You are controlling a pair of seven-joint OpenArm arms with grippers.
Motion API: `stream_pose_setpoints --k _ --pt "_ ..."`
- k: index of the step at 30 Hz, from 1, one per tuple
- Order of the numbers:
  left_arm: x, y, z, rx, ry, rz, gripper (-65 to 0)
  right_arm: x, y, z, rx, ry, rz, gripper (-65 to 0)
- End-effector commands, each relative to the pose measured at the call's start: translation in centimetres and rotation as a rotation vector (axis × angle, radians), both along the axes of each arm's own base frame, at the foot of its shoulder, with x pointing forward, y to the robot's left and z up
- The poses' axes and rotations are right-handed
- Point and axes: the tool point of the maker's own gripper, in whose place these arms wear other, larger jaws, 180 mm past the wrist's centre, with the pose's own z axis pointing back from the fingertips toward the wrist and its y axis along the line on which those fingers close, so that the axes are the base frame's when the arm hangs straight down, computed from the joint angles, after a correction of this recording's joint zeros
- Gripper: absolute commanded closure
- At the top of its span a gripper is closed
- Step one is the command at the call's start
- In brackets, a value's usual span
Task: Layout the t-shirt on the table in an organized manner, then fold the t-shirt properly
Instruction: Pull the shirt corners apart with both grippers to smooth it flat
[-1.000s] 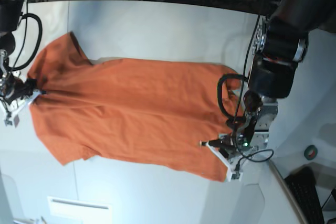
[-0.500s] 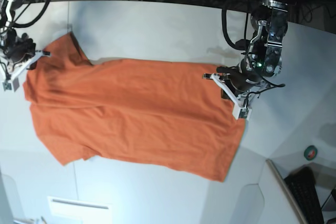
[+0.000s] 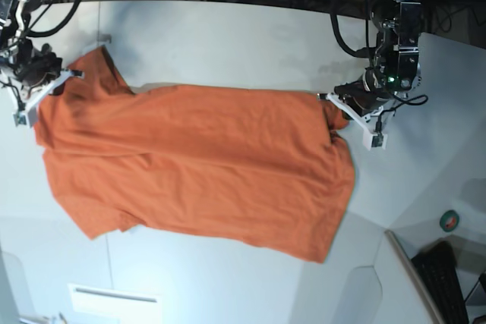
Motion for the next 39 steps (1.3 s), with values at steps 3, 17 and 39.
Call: stream_pose_setpoints --k 3,17,39 --pt "1.7 -0.5 1.2 0.001 -0.055 -0.016 0.0 1.0 -0.5 1.0 -0.014 -0.043 0.002 0.0" --pt "-3.0 3.7 -1.0 0.004 0.026 0.139 0.0 -0.2 -0.7 -3.1 0.052 0.036 -0.066 0.0" --pt "-4.4 7.7 6.2 -0.076 -0.210 0.400 0.0 -3.9 -1.2 2.6 -0.086 0.031 -0.028 0.0"
